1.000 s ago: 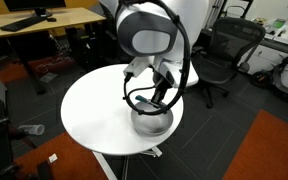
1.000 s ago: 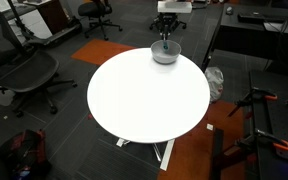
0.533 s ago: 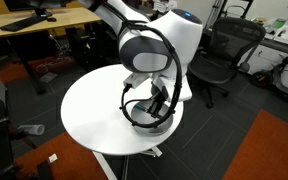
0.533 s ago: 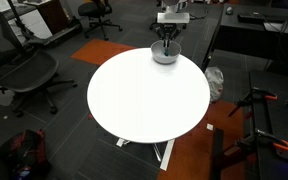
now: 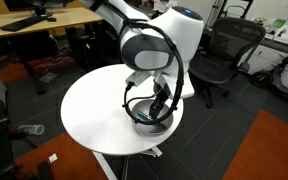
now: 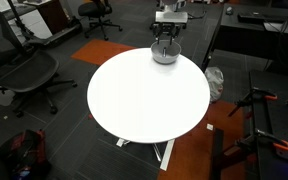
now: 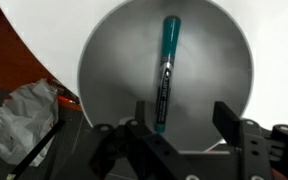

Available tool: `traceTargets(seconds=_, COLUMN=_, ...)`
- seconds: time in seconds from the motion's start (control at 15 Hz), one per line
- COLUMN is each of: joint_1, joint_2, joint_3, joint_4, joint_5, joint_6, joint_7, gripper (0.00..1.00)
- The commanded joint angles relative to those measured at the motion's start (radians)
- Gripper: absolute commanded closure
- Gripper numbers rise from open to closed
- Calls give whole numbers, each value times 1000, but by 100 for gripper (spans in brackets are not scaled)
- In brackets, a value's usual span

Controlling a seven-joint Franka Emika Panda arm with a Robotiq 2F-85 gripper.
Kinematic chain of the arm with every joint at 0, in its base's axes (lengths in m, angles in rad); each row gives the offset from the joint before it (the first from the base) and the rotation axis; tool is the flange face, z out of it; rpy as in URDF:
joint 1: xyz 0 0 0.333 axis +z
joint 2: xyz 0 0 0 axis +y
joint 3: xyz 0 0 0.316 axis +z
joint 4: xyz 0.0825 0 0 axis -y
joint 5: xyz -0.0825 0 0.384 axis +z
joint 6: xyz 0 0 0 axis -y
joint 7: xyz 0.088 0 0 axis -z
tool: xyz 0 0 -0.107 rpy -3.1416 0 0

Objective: Pick up the marker and put it in the bowl

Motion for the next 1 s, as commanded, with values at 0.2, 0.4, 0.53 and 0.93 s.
traceTargets(seconds=0.2, joint_1=61, joint_2=-181, joint_3=-33, joint_4=-130, joint_5=-27, joint_6=61, joint_7=40, gripper=0)
traceTargets(seconds=0.4, joint_1=100, joint_2=-295, joint_3=-55, joint_4=-212, joint_5=-61, joint_6=72, joint_7=64, gripper=0)
traceTargets(seconds=0.53, joint_1=126, joint_2=-367, joint_3=-69, joint_4=-265, joint_5=-107, joint_6=84, joint_7=103, gripper=0)
traceTargets(seconds=0.93, joint_1=163, joint_2=-560, joint_3=-64, joint_4=-385, joint_5=-266, joint_6=68, joint_7=209, gripper=0)
